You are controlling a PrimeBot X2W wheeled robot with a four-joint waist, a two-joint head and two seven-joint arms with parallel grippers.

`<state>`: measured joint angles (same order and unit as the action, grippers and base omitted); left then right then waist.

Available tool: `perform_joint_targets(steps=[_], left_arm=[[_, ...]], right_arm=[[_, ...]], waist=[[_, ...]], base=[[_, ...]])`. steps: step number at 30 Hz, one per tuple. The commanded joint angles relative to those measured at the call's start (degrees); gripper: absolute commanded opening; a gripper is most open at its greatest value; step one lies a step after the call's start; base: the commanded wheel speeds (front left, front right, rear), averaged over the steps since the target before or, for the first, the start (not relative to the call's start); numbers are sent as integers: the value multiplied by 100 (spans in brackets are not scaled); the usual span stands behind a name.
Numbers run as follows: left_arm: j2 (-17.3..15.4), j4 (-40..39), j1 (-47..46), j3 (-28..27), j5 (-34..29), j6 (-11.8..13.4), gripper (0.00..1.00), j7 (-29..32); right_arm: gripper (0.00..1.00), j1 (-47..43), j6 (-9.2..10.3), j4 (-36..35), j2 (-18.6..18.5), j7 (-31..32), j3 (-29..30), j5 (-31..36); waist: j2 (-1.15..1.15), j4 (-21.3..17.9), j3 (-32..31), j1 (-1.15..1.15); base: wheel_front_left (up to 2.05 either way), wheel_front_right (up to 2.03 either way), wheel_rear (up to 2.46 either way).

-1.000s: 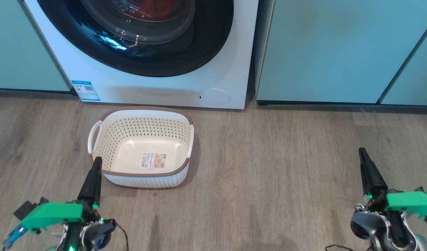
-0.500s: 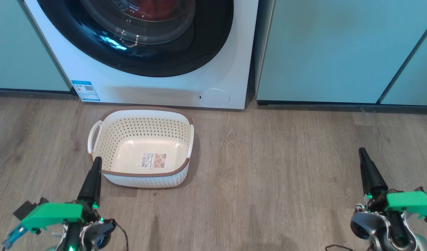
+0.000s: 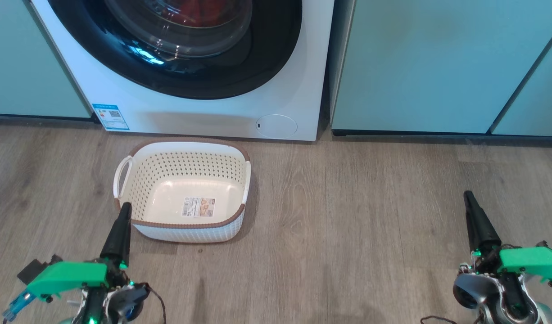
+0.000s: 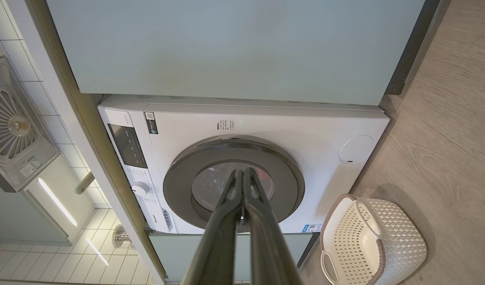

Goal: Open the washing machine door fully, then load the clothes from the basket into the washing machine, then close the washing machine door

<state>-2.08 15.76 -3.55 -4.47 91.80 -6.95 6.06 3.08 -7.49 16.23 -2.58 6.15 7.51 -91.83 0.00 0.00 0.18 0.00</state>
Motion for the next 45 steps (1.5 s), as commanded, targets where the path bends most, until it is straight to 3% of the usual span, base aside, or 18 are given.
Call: perform_joint_targets(steps=[1, 45], left_arm=[[-79, -170, -264, -204, 38, -54, 0, 42], [-79, -171, -264, -204, 38, -54, 0, 42]], right_arm=[[0, 310, 0, -221, -30, 34, -99, -34], [0, 310, 0, -221, -30, 33, -100, -34]], waist=[[0, 0, 0, 0], [0, 0, 0, 0]], base=[[0, 0, 0], [0, 0, 0]])
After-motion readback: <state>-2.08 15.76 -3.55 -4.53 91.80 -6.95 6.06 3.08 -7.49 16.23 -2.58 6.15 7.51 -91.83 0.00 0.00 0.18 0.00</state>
